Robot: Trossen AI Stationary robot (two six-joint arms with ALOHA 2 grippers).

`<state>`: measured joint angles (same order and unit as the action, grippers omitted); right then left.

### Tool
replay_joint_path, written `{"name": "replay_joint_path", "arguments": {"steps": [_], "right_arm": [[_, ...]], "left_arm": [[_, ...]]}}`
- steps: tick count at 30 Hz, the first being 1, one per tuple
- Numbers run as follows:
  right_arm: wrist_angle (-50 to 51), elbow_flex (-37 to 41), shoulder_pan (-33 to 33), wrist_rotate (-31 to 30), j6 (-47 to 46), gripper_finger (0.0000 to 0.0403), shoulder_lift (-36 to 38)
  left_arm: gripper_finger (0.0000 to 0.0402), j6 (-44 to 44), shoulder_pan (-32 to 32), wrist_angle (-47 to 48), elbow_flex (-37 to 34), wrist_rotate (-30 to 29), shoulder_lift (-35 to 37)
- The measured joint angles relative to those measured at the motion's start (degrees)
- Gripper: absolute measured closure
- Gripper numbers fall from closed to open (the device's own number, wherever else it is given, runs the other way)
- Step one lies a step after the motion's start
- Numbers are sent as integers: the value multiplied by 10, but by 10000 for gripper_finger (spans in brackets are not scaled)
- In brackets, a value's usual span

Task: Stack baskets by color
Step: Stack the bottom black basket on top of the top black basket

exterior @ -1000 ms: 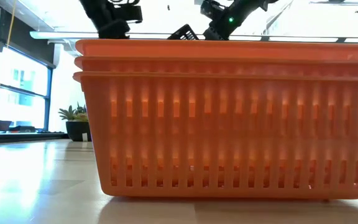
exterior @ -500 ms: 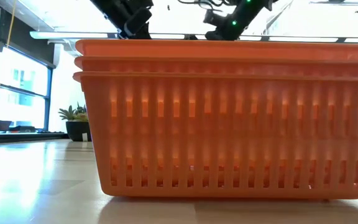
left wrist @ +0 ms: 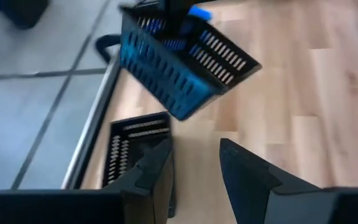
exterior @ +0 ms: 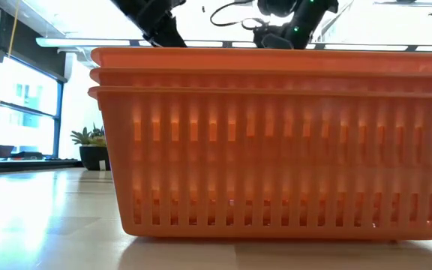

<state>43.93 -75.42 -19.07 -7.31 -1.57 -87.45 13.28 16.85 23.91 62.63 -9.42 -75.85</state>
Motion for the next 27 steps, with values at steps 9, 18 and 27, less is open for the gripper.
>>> {"name": "replay_joint_path", "arguments": {"steps": [9, 18, 27], "right_arm": [[30, 0, 12, 100, -78, 403, -57], [30, 1, 29, 115, -119, 403, -90], [24, 1, 42, 148, -167, 403, -89]], "left_arm": [[284, 97, -79, -2, 0, 45, 0], [284, 125, -135, -20, 1, 27, -23], [284, 131, -135, -32, 0, 3, -79]]}}
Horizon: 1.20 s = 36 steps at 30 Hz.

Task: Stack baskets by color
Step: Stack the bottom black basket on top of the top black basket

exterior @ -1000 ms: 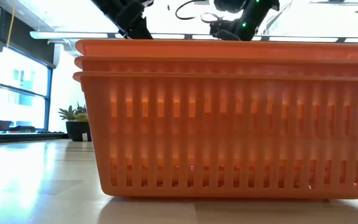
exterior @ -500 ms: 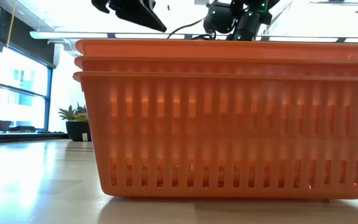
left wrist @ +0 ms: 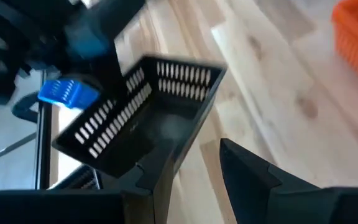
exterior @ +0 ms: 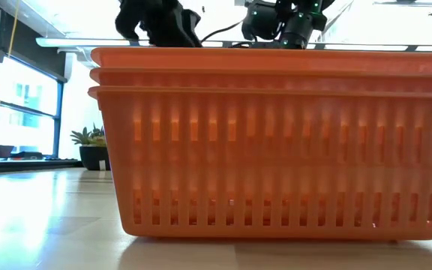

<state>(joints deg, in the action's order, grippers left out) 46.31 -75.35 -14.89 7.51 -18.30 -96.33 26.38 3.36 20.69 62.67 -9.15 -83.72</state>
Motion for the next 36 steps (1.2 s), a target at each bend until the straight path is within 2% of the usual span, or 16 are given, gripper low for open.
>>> {"name": "replay_joint_path", "arguments": {"steps": [8, 16, 22, 31, 36], "right_arm": [[-1, 0, 16, 7, -17, 403, 0], [0, 0, 18, 14, -23, 403, -1], [-8, 0, 18, 58, -23, 403, -12], [-22, 0, 25, 94, -38, 403, -8], [-25, 0, 25, 95, -38, 403, -8]], "left_arm": [[284, 45, 0, -16, 0, -51, -52], [284, 58, 0, -26, 2, -43, -58], [284, 68, 0, -20, 2, -14, -58], [284, 68, 0, 8, 2, -18, -58], [284, 59, 0, 18, 2, -16, -58]]}}
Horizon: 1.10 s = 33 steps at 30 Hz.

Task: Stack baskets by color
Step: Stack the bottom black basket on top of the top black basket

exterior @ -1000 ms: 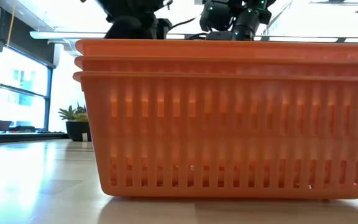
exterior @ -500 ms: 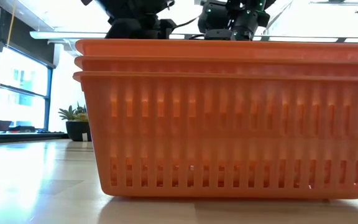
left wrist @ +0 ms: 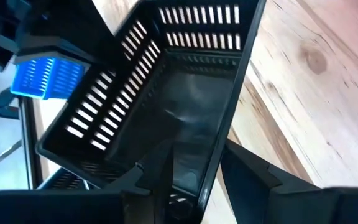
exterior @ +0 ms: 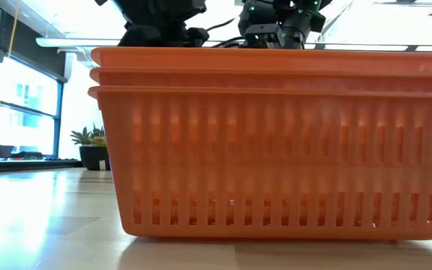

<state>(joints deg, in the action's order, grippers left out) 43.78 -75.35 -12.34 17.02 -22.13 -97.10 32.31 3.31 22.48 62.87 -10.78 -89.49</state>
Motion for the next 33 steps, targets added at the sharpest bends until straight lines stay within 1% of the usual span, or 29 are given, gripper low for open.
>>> {"name": "replay_joint_path", "arguments": {"steps": [4, 8, 11, 14, 18, 22, 28, 30, 33], "right_arm": [[4, -8, 0, 7, 0, 403, 0], [7, -40, 1, 11, 3, 403, 0], [21, -68, 4, -4, 10, 403, 0], [36, -83, 3, -10, 14, 403, 0], [53, -85, 4, -21, 14, 403, -1], [59, -85, 4, -25, 17, 403, -7], [51, -85, 4, -36, 31, 403, -10], [45, -85, 4, -52, 31, 403, -10], [45, -85, 4, -73, 58, 402, -10]], "left_arm": [[284, -2, 0, 18, 0, 8, 0], [284, -6, 0, 25, -2, 11, 0], [290, -6, 0, 28, -2, 10, 0], [310, -6, 0, 27, -2, -4, 0], [353, -6, 0, 27, -2, -19, 0], [394, -5, 0, 25, -2, -14, 0], [399, -15, 0, 26, -2, -15, 0], [400, -21, 0, 27, -2, -17, 0], [401, -23, 0, 31, -2, -23, 0]]}}
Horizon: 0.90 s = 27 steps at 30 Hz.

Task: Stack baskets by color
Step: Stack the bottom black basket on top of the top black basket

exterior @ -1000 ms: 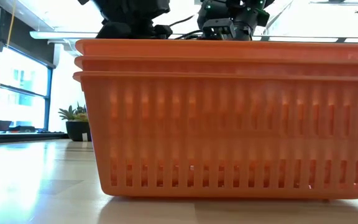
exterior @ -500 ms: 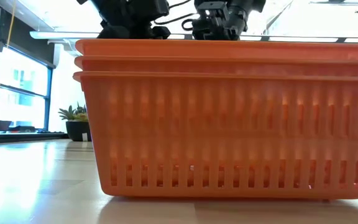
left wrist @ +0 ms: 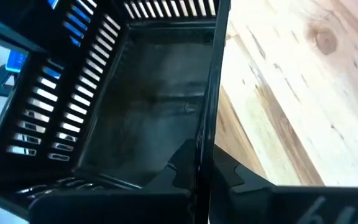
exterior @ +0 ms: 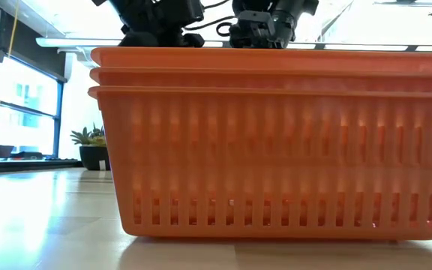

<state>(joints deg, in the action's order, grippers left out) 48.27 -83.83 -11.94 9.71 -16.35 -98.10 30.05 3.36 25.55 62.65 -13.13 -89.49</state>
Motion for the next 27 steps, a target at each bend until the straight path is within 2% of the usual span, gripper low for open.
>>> {"name": "replay_joint_path", "arguments": {"steps": [3, 7, 13, 16, 27], "right_arm": [[0, 0, 0, -3, 10, 393, 0], [7, 0, 0, -11, 14, 352, 0], [26, -21, -2, -69, 5, 298, 0], [51, -46, -3, -87, 3, 290, 0], [152, -174, 25, -245, 47, 289, 0]], "left_arm": [[401, -8, 0, 3, 0, -15, 0], [401, -13, 3, 20, -1, -33, 0], [401, -58, 27, 29, -1, -43, 0], [401, -85, 48, 30, -1, -43, 0], [401, -166, 121, -2, -1, -47, 0]]}}
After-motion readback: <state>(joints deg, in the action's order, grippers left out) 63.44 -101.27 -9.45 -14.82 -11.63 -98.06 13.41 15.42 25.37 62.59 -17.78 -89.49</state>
